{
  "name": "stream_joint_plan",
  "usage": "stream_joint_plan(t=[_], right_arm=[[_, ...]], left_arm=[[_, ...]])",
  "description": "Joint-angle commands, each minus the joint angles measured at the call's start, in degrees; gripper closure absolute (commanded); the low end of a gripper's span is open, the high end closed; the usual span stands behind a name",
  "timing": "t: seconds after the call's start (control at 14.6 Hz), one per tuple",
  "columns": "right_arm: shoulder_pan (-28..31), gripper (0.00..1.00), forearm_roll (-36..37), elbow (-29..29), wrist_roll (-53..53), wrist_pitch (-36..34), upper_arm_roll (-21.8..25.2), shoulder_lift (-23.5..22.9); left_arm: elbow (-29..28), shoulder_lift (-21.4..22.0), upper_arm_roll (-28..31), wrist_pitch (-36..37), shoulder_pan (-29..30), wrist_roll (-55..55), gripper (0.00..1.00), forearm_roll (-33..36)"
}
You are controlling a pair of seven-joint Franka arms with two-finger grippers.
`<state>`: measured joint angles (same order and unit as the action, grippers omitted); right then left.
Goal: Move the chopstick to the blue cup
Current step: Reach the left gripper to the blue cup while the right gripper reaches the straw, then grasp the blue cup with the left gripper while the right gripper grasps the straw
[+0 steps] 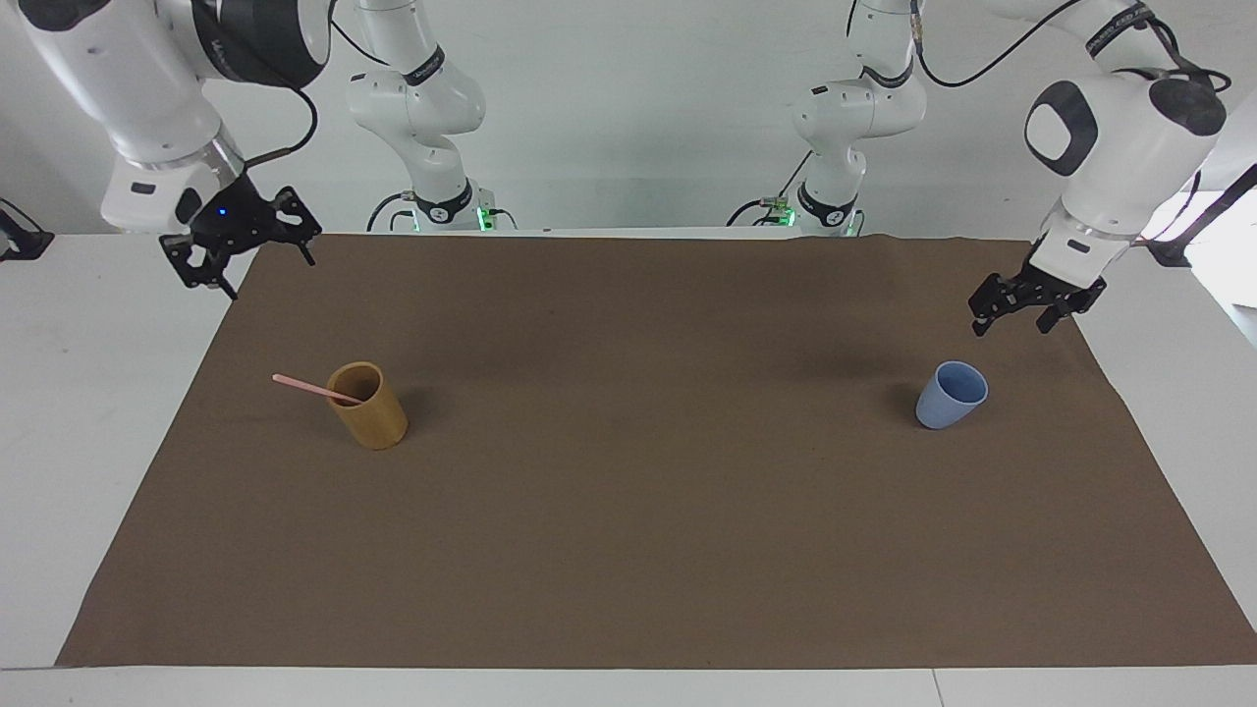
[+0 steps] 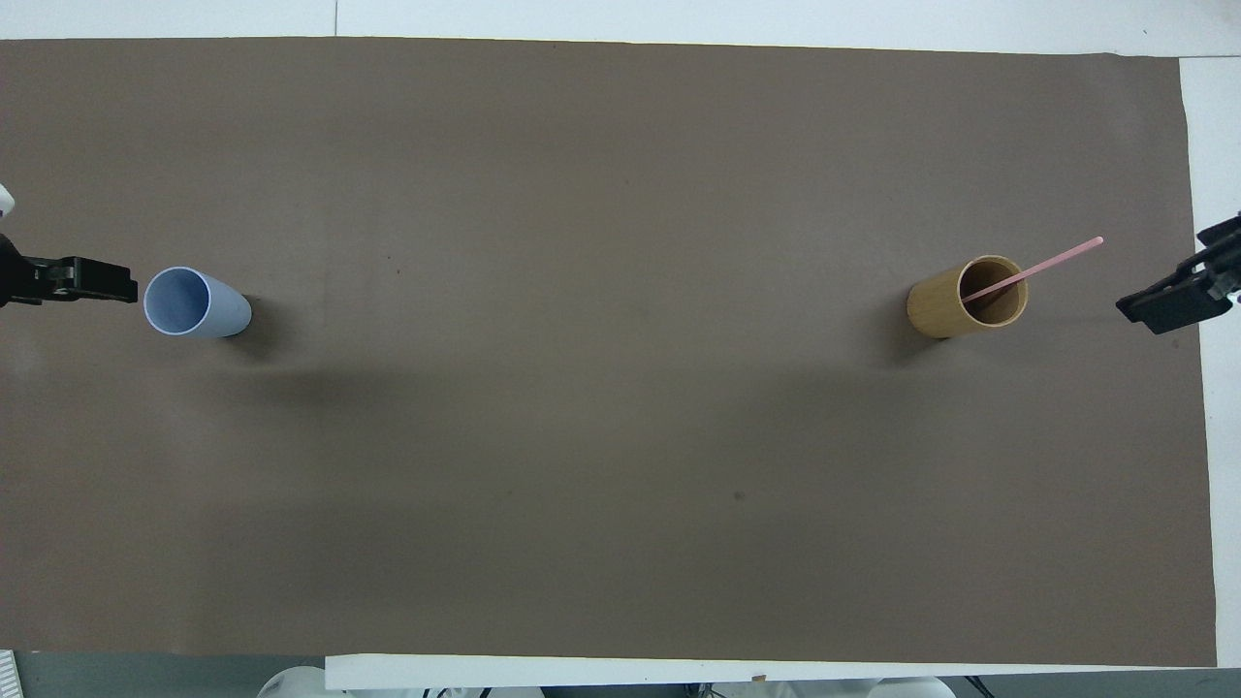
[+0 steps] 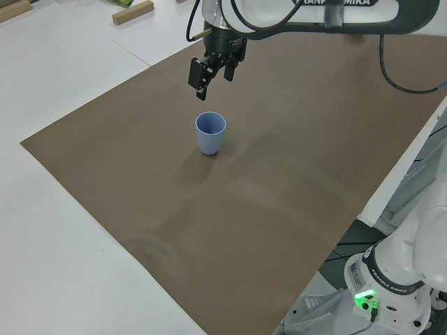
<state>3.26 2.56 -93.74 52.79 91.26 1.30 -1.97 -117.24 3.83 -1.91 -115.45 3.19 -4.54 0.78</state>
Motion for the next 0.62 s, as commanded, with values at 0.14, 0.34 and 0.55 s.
stream_joint_plan(t=[0.14,0.34,0.55], right_arm=[[2.0,0.00,-0.7,-4.1,24.4,6.9,-0.2,-2.5],[2.8,0.00,-0.7,-6.8,42.3,10.8,-0.2,-3.9],[2.6,0.00,-0.6,-10.5,52.0,16.5,-0.2,-3.6]], left_arm=[[-1.1,-5.1,-0.3,-6.4,0.3,0.8,0.02,-0.3],[-1.4,-7.3,-0.2,-9.2,1.1,0.5,0.03,-0.3],[-1.5,-8.0,-0.2,-9.3,1.1,0.6,0.10,-0.3]])
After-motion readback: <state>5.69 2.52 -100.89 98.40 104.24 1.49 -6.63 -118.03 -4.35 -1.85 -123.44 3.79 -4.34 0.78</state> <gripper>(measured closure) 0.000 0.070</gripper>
